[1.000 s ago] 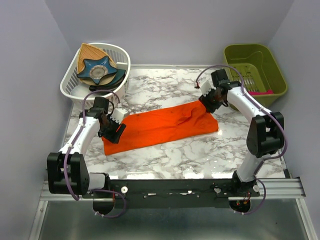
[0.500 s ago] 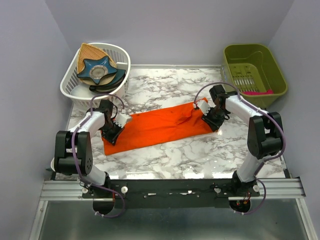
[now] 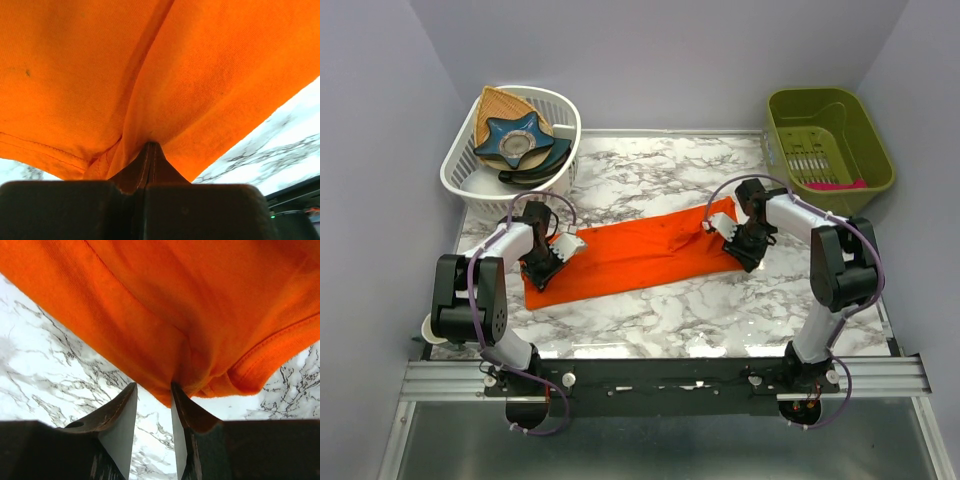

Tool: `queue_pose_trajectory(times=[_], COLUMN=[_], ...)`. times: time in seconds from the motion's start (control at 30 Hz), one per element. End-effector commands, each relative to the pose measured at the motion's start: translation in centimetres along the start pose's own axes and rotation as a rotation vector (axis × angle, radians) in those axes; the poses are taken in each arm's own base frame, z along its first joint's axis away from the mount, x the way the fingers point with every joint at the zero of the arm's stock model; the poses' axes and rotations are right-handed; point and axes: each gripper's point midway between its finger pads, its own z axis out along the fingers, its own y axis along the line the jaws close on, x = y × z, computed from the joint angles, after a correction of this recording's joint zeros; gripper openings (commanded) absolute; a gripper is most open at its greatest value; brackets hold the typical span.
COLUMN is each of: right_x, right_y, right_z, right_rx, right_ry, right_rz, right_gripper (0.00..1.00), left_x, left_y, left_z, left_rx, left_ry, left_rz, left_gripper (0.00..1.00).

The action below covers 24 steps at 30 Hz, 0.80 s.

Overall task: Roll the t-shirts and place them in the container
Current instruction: Fold the T-shirt at the center of the board.

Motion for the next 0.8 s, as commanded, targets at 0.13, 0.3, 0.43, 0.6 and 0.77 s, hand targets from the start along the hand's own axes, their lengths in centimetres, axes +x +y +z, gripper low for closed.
queue_pose_trajectory(times=[0.13,0.3,0.43,0.6,0.77], right_x=[-0.7,-1.5,-2.2,-2.7,-2.7], right_y=[-1.1,-1.8,-1.8,-1.8,-2.6], right_z=[-4.5,-5.1,-4.3,-2.7,-1.5], right_rx=[0.07,0.085,0.054,0.006,0.001], right_ry=[-0.097,-0.125,-0.146,-0.143,-0.124], right_rz=[-0.005,0.006,0.044,0.079,0.062], right_gripper=[0.41,0.41,0.4,0.38,0.38], left_x=[2.5,-1.8,-3.3,-2.7,-1.9], left_y=[2.5,0.8,0.1,-0.4,-0.4], left_z=[0.8,-2.4,-3.3,-1.5,0.0], left_rx=[-0.113,-0.022,-0.001,0.03,0.024], left_ry=[0.11,-0.079,-0.14,-0.098,-0.073], left_rz=[0.184,0.146,0.118,0.08,0.047], left_gripper=[0.0,0.0,0.0,0.0,0.0])
